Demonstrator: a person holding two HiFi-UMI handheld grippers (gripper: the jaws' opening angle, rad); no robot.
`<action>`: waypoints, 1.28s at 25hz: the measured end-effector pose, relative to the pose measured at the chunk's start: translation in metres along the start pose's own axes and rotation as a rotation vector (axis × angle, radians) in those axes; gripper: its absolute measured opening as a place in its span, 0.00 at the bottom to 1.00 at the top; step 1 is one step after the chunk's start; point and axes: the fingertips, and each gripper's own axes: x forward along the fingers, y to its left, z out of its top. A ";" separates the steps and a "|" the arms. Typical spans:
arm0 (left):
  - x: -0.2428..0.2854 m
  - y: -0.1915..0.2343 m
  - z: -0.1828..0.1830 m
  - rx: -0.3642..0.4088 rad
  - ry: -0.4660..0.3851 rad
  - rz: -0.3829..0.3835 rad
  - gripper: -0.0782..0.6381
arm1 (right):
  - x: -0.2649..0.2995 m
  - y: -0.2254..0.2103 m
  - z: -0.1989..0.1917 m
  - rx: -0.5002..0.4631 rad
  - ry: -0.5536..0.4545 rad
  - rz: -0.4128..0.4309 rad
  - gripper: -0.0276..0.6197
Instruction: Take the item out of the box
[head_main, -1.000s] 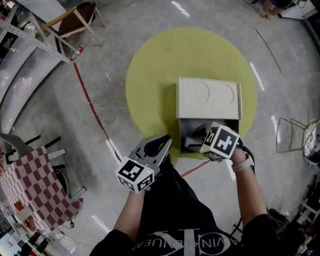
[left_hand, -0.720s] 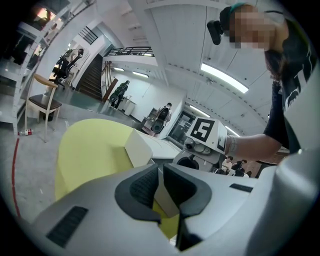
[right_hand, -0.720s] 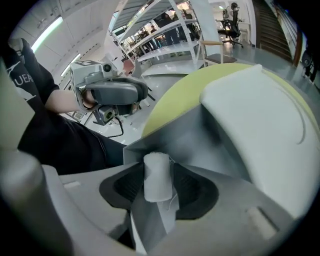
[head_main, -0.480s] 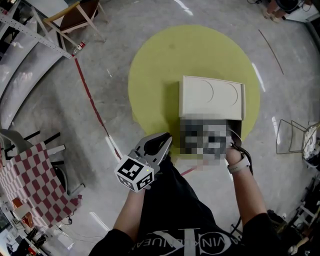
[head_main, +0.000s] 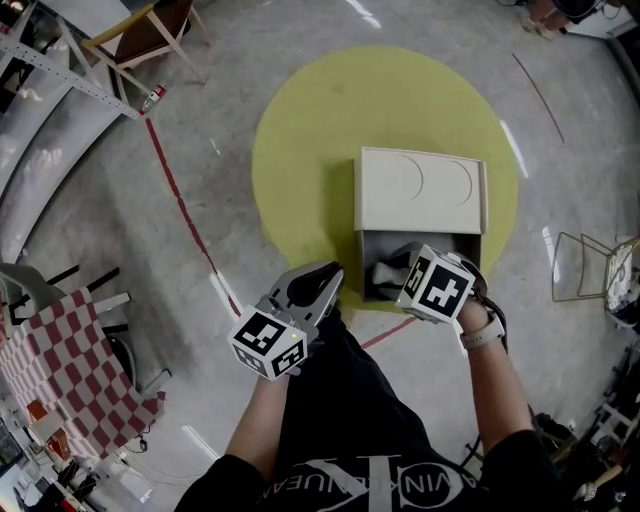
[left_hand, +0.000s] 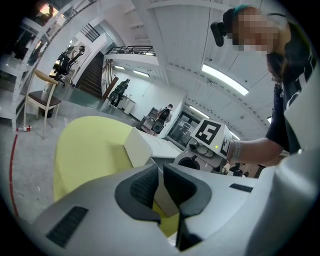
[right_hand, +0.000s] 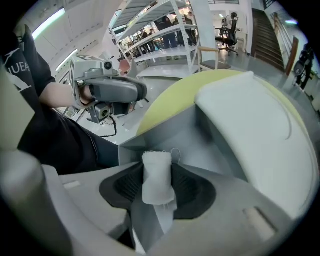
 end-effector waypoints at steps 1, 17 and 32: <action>0.001 -0.001 0.000 0.001 0.002 -0.005 0.16 | -0.002 0.000 -0.001 0.008 -0.012 -0.011 0.30; 0.014 -0.026 0.004 0.034 0.032 -0.085 0.16 | -0.045 0.000 -0.007 0.113 -0.242 -0.212 0.30; 0.024 -0.053 0.022 0.105 0.047 -0.151 0.16 | -0.101 0.005 -0.008 0.295 -0.569 -0.394 0.30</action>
